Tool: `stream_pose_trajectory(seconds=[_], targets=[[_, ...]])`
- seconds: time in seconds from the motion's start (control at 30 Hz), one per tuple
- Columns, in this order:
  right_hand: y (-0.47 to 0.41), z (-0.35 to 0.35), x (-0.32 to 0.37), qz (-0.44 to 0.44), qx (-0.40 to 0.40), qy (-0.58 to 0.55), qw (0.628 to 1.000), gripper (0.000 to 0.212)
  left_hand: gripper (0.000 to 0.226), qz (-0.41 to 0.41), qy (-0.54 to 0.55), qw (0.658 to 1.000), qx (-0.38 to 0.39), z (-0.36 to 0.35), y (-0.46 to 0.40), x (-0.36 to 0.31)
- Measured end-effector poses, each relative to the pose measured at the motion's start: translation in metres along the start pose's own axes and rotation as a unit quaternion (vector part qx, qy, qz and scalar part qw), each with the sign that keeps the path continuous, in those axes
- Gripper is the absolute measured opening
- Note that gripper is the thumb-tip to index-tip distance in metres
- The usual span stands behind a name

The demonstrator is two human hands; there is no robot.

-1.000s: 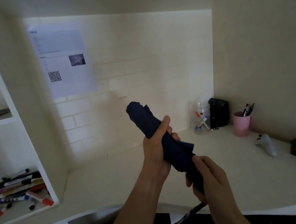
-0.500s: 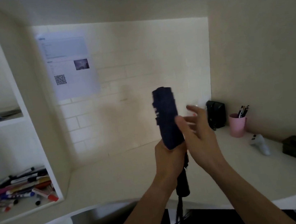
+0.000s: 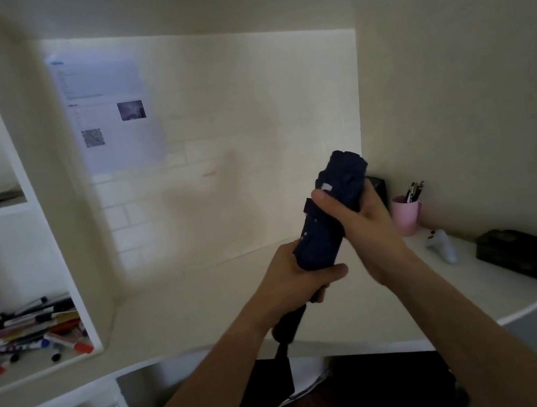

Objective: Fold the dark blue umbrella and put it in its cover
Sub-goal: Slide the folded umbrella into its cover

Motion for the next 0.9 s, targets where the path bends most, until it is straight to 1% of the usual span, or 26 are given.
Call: stream_pose_trajectory(seconds=[0.03, 0.07, 0.1, 0.13, 0.17, 0.2, 0.23, 0.27, 0.3, 0.33, 0.37, 0.43, 0.47, 0.5, 0.53, 0.6, 0.63, 0.7, 0.73, 0.77, 0.8, 0.83, 0.9], targets=[[0.008, 0.017, 0.008, -0.005, -0.012, 0.019, 1.0, 0.051, 0.019, -0.012, -0.116, 0.993, -0.028, 0.002, -0.002, -0.002], [0.016, 0.038, 0.019, -0.005, -0.032, 0.058, 0.998, 0.058, 0.024, -0.032, -0.257, 0.964, -0.056, 0.002, -0.005, -0.006], [0.026, 0.057, 0.032, -0.005, -0.047, 0.115, 0.992, 0.062, 0.03, -0.055, -0.387, 0.918, -0.072, -0.002, -0.008, -0.009], [0.034, 0.073, 0.045, -0.011, -0.043, 0.189, 0.981, 0.061, 0.033, -0.083, -0.47, 0.875, -0.08, -0.011, -0.01, -0.014], [0.041, 0.084, 0.054, -0.029, -0.015, 0.287, 0.957, 0.058, 0.035, -0.115, -0.514, 0.846, -0.077, -0.021, -0.013, -0.019], [0.046, 0.094, 0.057, -0.061, 0.029, 0.4, 0.914, 0.056, 0.037, -0.145, -0.544, 0.824, -0.066, -0.035, -0.017, -0.024], [0.052, 0.1, 0.056, -0.103, 0.083, 0.494, 0.859, 0.06, 0.04, -0.182, -0.561, 0.805, -0.058, -0.05, -0.02, -0.029], [0.059, 0.106, 0.053, -0.141, 0.134, 0.554, 0.81, 0.065, 0.042, -0.218, -0.571, 0.789, -0.052, -0.067, -0.023, -0.036], [0.067, 0.111, 0.049, -0.173, 0.179, 0.573, 0.781, 0.068, 0.043, -0.252, -0.575, 0.777, -0.048, -0.084, -0.026, -0.044], [0.077, 0.116, 0.045, -0.197, 0.216, 0.578, 0.762, 0.066, 0.045, -0.279, -0.575, 0.768, -0.045, -0.1, -0.03, -0.05], [0.086, 0.124, 0.042, -0.213, 0.24, 0.582, 0.747, 0.06, 0.047, -0.299, -0.577, 0.759, -0.042, -0.116, -0.034, -0.057], [0.107, 0.149, 0.041, -0.233, 0.243, 0.594, 0.731, 0.045, 0.049, -0.337, -0.574, 0.745, -0.034, -0.15, -0.044, -0.067], [0.12, 0.165, 0.041, -0.238, 0.229, 0.605, 0.725, 0.042, 0.05, -0.356, -0.559, 0.749, -0.016, -0.167, -0.047, -0.069], [0.135, 0.183, 0.042, -0.239, 0.209, 0.625, 0.713, 0.045, 0.051, -0.368, -0.533, 0.762, 0.018, -0.184, -0.052, -0.071], [0.152, 0.203, 0.045, -0.24, 0.186, 0.659, 0.688, 0.048, 0.055, -0.367, -0.501, 0.781, 0.064, -0.201, -0.057, -0.071], [0.194, 0.24, 0.051, -0.239, 0.135, 0.725, 0.632, 0.052, 0.064, -0.334, -0.443, 0.818, 0.154, -0.233, -0.068, -0.073], [0.218, 0.258, 0.054, -0.238, 0.111, 0.743, 0.616, 0.053, 0.065, -0.317, -0.425, 0.824, 0.198, -0.251, -0.074, -0.073], [0.263, 0.289, 0.058, -0.25, 0.075, 0.76, 0.595, 0.055, 0.056, -0.304, -0.368, 0.823, 0.309, -0.297, -0.08, -0.075], [0.285, 0.305, 0.056, -0.267, 0.059, 0.761, 0.589, 0.057, 0.051, -0.308, -0.339, 0.815, 0.356, -0.323, -0.081, -0.075], [0.307, 0.322, 0.054, -0.29, 0.042, 0.751, 0.592, 0.06, 0.048, -0.322, -0.329, 0.803, 0.379, -0.35, -0.081, -0.076], [0.328, 0.34, 0.052, -0.312, 0.024, 0.734, 0.603, 0.065, 0.047, -0.343, -0.336, 0.79, 0.381, -0.376, -0.082, -0.075], [0.349, 0.358, 0.05, -0.331, 0.009, 0.709, 0.623, 0.07, 0.047, -0.371, -0.348, 0.779, 0.366, -0.402, -0.083, -0.073], [0.389, 0.394, 0.049, -0.371, -0.037, 0.629, 0.682, 0.074, 0.047, -0.425, -0.369, 0.756, 0.334, -0.449, -0.087, -0.063]])
Point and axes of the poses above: each hand's wrist, its own y-axis away from the middle knuckle, its own z-axis out of the back of the hand, x = y × z, the point moved 6 cm from there along -y, towards the middle knuckle, and after that the axes turned 14 degrees about x, right-handed, at the moved point
